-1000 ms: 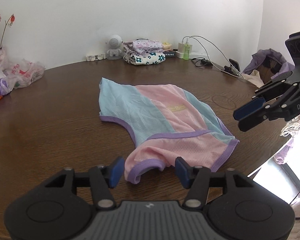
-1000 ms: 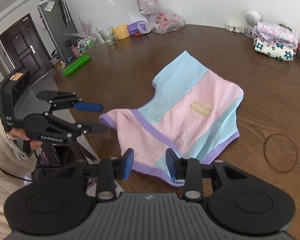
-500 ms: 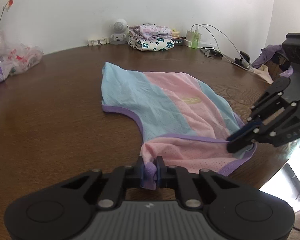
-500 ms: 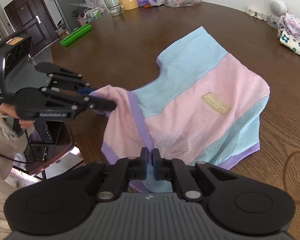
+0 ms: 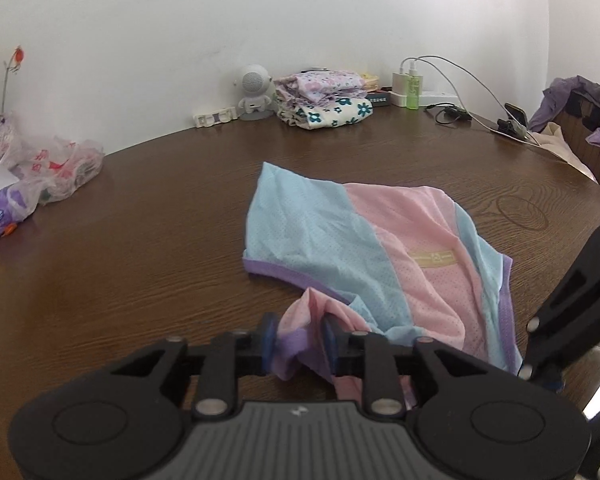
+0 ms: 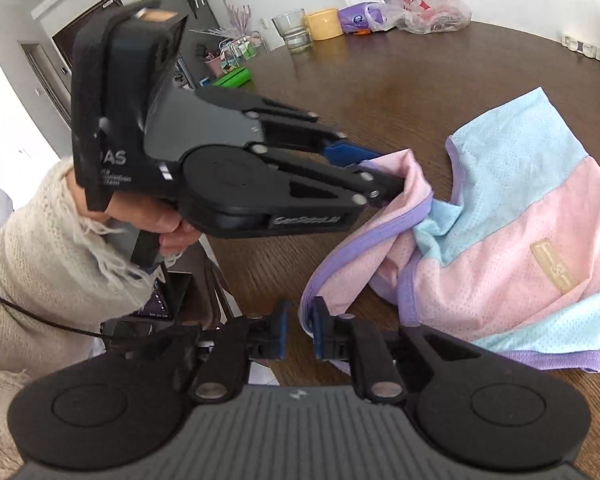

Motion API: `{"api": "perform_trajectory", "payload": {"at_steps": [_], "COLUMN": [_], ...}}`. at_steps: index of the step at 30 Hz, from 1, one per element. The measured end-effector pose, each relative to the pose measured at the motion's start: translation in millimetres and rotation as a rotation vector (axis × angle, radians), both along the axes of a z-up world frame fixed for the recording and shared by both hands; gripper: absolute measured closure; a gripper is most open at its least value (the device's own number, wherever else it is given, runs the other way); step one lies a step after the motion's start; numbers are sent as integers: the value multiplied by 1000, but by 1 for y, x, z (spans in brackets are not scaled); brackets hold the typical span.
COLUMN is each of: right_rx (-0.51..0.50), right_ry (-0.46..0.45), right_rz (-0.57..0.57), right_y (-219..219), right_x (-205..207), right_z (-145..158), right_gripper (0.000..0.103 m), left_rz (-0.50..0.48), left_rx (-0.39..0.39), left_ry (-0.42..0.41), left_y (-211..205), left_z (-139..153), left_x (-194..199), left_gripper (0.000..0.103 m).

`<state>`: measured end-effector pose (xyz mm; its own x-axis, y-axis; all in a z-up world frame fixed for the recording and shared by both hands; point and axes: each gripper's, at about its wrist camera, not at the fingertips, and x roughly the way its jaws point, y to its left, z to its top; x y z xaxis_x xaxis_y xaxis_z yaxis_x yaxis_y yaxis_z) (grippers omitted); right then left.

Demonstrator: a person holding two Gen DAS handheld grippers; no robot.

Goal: Fold clothes

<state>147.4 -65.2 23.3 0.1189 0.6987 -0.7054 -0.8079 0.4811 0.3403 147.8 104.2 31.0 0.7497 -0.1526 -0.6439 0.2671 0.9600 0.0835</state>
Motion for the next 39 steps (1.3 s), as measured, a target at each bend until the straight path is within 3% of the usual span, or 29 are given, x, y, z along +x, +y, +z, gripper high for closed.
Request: {"api": "perform_trajectory", "payload": {"at_steps": [1, 4, 6, 9, 11, 14, 16, 17, 20, 22, 24, 31, 39], "right_rx": [6, 19, 13, -35, -75, -120, -148, -162, -180, -190, -183, -156, -91], "right_ry": [-14, -59, -104, -207, -271, -306, -311, -314, -288, -274, -254, -158, 26], "right_rz": [-9, -42, -73, -99, -88, -35, -15, -11, -8, -3, -27, -172, -204], "right_y": [-6, -25, -35, -38, -31, -15, -7, -3, 2, 4, 1, -45, -85], "right_x": [0, 1, 2, 5, 7, 12, 15, 17, 25, 29, 35, 48, 7], "right_z": [5, 19, 25, 29, 28, 22, 18, 15, 8, 3, -1, -3, -15], "right_gripper": [78, 66, 64, 64, 65, 72, 73, 73, 73, 84, 102, 102, 103], "left_rz": [18, 75, 113, 140, 122, 101, 98, 99, 92, 77, 73, 125, 104], "left_rx": [-5, -65, -141, -220, -232, -190, -160, -153, -154, -166, -173, -134, -92], "left_ry": [-1, 2, 31, 82, 82, 64, 64, 73, 103, 118, 117, 67, -7], "left_y": [4, 15, 19, 13, 5, -10, -17, -19, -19, -18, -14, 12, 19], "left_z": [1, 6, 7, 2, -1, -2, -5, -7, -15, -19, -20, -10, 7], "left_x": [-3, -20, -29, -38, -42, -44, -42, -40, -35, -34, -35, -31, -1], "left_gripper": [40, 24, 14, 13, 16, 29, 52, 57, 85, 98, 100, 102, 102]}}
